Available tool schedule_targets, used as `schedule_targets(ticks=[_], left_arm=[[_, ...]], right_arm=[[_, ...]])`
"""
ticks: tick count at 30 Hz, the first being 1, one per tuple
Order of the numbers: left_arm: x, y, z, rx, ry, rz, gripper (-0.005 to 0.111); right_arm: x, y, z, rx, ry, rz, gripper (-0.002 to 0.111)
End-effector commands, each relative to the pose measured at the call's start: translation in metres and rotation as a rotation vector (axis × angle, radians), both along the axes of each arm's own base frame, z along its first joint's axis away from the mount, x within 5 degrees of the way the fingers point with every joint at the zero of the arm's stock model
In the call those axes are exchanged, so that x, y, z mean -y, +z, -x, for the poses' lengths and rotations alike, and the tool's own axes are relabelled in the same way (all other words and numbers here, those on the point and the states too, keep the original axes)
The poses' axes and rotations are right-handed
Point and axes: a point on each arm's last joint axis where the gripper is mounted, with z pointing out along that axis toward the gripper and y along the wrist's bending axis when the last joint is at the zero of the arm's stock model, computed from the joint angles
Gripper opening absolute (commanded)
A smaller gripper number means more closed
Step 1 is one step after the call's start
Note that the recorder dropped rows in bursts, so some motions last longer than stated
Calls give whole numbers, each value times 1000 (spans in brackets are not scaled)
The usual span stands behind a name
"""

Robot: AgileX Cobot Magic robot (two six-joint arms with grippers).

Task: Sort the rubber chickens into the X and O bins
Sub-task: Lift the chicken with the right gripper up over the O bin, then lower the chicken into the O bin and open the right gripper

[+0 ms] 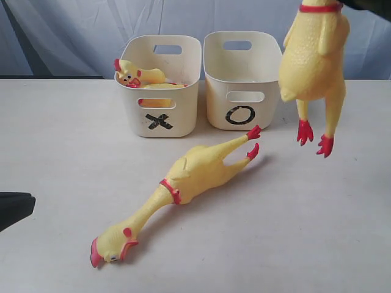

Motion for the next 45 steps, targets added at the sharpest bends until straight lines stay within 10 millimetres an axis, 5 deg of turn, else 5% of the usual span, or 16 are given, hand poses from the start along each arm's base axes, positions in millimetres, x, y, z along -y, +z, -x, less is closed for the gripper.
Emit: schedule_targets(ticks=[1,5,14,21,27,32,45], left_arm=[[0,0,1,6,3,7,0],[0,0,1,5,3,9,0],[0,-1,0,8,8,9,0],[0,-1,0,13,14,10,0],[0,-1,0,13,14,10,0],[0,-1,0,14,12,9,0],[0,-1,0,15,15,11,0]], right_arm=[[17,29,-6,58,-30,-61,-1],[37,44,-23,72,-86,-114,-1],[59,13,-105,-141,-163,-529,-1],[57,9,-169,-146,-190,-760,-1],[53,8,-202,-115,-184,-790,-1],[50,-13,-238,-98,-206,-775,-1],[44,-64,-272,-151,-223,-685,-1]])
